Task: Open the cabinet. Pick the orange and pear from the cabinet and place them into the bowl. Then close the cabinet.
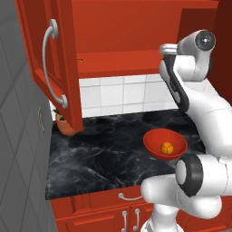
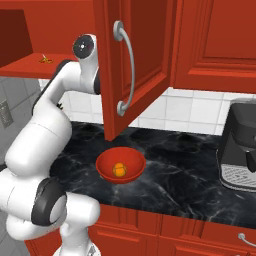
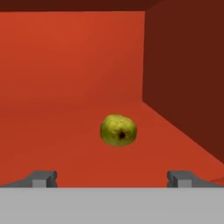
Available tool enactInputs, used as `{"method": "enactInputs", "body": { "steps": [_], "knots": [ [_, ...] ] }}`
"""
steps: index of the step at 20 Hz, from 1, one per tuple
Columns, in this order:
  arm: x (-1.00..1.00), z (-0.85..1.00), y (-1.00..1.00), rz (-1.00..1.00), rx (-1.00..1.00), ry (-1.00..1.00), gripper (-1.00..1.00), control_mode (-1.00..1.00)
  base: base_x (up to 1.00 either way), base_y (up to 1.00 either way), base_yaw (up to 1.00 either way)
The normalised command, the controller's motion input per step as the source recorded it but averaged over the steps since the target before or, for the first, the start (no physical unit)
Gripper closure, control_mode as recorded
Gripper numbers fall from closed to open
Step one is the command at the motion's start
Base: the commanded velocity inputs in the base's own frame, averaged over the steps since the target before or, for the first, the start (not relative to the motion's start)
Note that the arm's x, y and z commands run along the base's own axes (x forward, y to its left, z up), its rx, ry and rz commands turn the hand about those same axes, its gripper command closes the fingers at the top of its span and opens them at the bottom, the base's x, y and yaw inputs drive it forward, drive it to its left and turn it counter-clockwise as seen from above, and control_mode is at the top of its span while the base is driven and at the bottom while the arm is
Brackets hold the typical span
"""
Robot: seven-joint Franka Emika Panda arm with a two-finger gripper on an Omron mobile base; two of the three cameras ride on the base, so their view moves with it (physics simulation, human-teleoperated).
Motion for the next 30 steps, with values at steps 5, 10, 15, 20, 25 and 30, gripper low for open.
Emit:
{"method": "enactInputs", "body": {
  "steps": [5,10,15,20,25,30],
  "knots": [
    [0.49,-0.02,-0.07,0.01,0.0,0.04,-1.0,-1.0,0.0,0.0,0.0],
    [0.18,0.0,-0.05,0.01,0.0,0.12,-1.0,-1.0,0.0,0.0,0.0],
    [0.19,-0.03,0.0,0.0,-0.01,0.06,-1.0,-1.0,0.0,0.0,0.0],
    [0.1,-0.01,0.0,0.0,0.0,0.0,-1.0,-1.0,0.0,0.0,0.0],
    [0.05,-0.12,-0.09,0.0,0.0,-0.01,-1.0,-1.0,0.0,0.0,0.0],
    [0.12,-0.17,-0.23,0.01,0.0,0.0,-1.0,-1.0,0.0,0.0,0.0]
  ]
}}
